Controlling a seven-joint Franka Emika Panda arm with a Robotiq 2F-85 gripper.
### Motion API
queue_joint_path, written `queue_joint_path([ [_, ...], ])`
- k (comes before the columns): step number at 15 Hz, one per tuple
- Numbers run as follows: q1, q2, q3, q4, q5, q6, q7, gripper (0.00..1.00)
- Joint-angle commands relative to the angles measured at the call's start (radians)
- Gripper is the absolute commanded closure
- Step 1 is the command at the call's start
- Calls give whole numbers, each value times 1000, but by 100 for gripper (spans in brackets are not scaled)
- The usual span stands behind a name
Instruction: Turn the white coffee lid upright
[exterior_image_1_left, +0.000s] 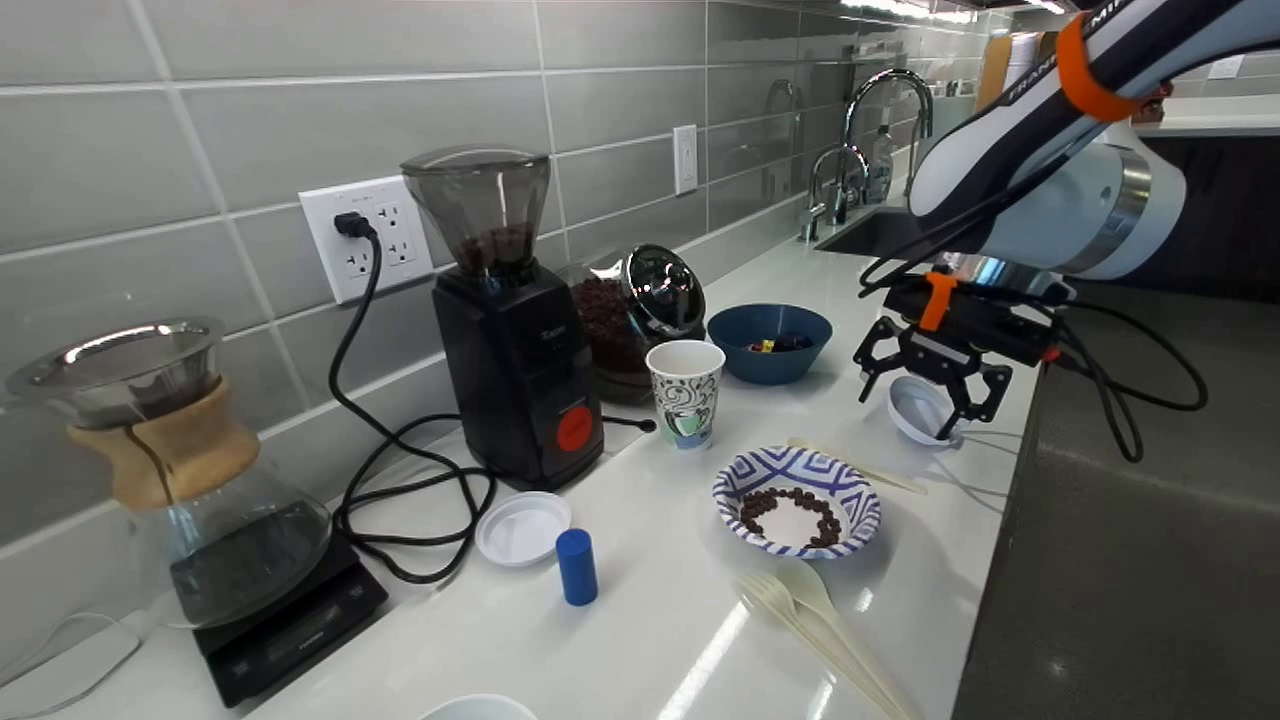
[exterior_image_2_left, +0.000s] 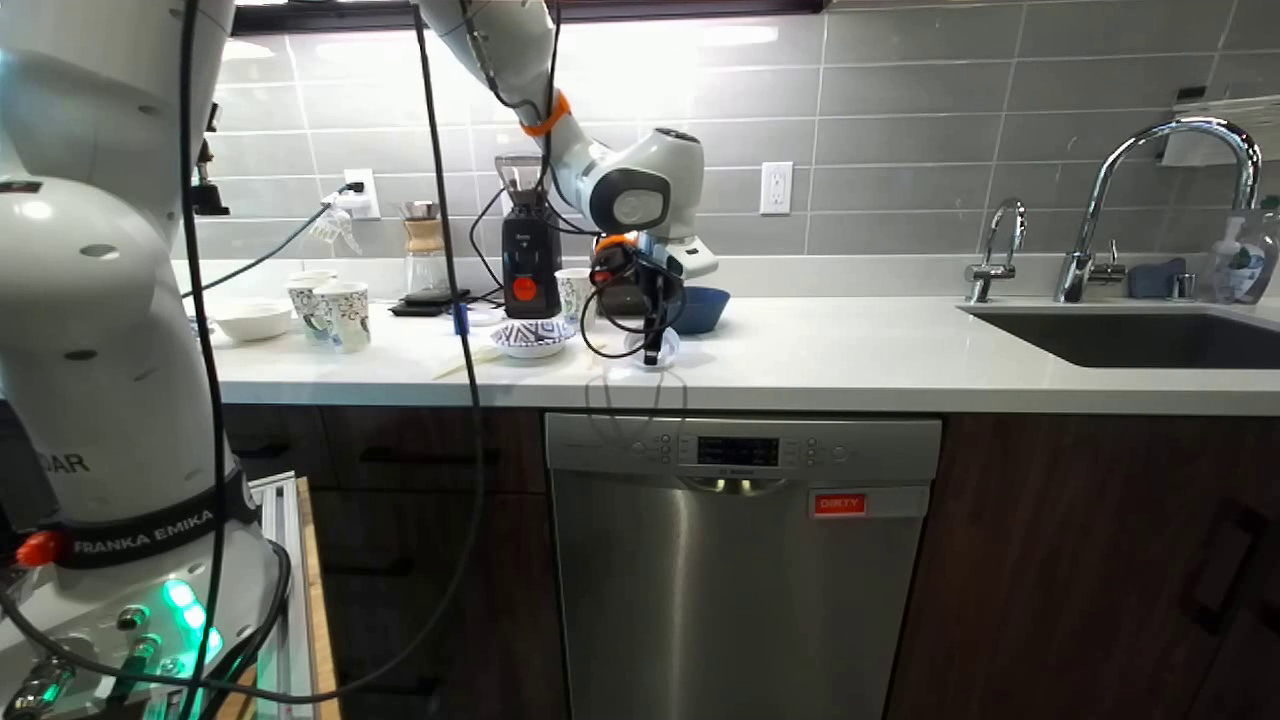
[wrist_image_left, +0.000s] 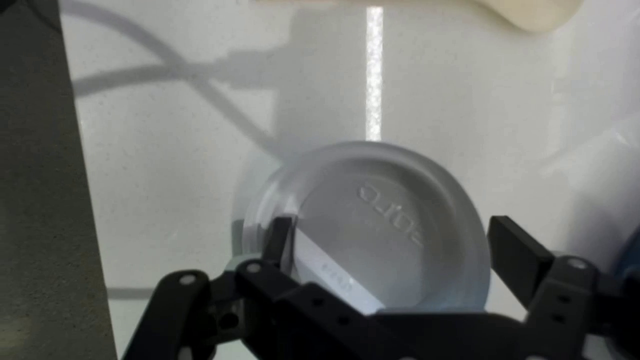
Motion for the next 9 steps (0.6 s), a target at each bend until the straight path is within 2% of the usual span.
queue_joint_path([
  [1,5,10,-11,16,-19,-25,15,0],
  [2,5,10,-11,16,-18,-20,14,25],
  [3,3,9,-10,16,-15,-23,10,26],
  [9,4,-2,-14,16,-17,-16,13,69],
])
